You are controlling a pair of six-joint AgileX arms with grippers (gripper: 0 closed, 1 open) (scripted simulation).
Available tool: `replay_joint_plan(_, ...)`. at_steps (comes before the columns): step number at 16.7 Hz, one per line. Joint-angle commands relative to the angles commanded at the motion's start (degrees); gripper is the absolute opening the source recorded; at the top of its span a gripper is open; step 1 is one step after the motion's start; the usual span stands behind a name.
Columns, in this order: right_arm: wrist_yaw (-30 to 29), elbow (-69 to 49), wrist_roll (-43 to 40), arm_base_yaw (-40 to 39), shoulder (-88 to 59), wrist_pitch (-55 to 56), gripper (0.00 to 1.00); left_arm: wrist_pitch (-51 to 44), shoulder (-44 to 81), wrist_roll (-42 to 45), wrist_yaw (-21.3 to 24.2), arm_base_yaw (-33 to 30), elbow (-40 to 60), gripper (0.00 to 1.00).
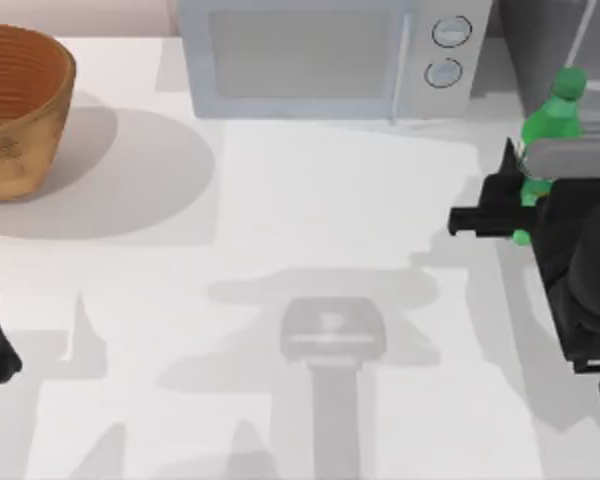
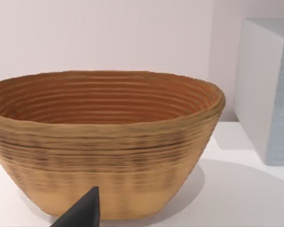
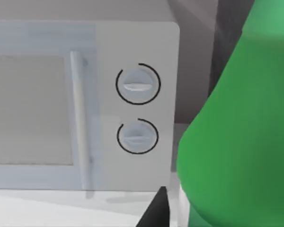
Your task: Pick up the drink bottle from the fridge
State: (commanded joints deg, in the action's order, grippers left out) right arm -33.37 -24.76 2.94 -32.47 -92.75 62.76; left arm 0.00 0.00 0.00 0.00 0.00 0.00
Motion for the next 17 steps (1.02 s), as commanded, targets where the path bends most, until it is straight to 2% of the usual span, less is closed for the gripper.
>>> replay_joint_plan(6,-3.50,-3.04,0.11,-3.33,-8.56,6.94,0.00,0.00,0.00,0.00,0.00,0.00,0.00,1.00)
replay_joint_plan(12,-2.76,-3.53,0.10,-2.65,-9.43,7.47,0.00,0.00,0.00,0.00,0.00,0.00,0.00,1.00)
replay_joint_plan(17,-0.30,-8.69,-0.10,0.07,-19.71,11.26,0.00,0.00,0.00,0.00,0.00,0.00,0.00,1.00)
